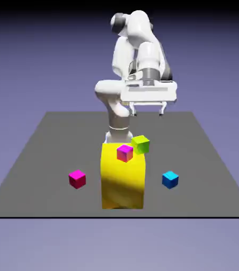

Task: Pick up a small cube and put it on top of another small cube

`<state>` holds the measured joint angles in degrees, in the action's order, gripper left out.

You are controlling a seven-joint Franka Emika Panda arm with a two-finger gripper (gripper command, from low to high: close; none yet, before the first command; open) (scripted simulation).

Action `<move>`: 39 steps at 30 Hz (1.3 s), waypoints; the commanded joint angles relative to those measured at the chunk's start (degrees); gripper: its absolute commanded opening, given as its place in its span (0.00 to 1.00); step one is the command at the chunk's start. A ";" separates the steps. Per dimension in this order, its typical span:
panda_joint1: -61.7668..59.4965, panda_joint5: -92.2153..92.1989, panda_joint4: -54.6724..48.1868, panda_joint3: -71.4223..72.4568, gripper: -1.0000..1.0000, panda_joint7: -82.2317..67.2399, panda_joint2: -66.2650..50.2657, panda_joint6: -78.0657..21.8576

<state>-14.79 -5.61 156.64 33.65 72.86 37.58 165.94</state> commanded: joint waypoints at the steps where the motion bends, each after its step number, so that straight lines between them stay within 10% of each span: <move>1: -0.96 -0.35 -0.27 2.08 0.50 1.88 0.30 -0.50; 39: -36.34 -13.16 -10.24 79.00 0.50 71.38 11.54 -18.94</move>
<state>-51.13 -18.77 146.40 112.65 144.25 49.12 147.01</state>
